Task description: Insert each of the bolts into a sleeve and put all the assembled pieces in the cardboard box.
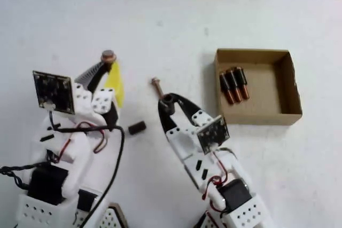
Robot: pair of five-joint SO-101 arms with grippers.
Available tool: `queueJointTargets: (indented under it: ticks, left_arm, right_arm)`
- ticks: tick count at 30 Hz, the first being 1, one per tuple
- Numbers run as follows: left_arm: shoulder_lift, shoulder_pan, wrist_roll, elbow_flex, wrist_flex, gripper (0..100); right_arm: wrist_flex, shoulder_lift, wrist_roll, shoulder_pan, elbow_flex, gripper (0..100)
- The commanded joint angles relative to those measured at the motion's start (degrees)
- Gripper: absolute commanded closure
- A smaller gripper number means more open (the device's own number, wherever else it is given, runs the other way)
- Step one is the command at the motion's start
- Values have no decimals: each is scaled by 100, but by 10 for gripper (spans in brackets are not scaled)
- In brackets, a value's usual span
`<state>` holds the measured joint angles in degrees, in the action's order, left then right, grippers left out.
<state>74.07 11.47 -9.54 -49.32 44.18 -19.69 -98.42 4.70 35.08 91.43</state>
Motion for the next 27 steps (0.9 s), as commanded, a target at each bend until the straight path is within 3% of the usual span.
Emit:
queueJointTargets:
  ticks: [1, 11, 18, 27]
  left_arm:
    - [127, 382, -9, 79, -475, 977]
    - [127, 901, -62, 44, -527, 977]
    - [857, 954, -791, -132, -571, 976]
    - [1710, 1297, -782, -1495, -1486, 976]
  right_arm:
    - [-13, -391, 88, 48, 141, 981]
    - [541, -470, 97, 321, 545, 981]
    - [585, -470, 97, 523, 545, 981]
    - [840, -453, 123, 892, 545, 981]
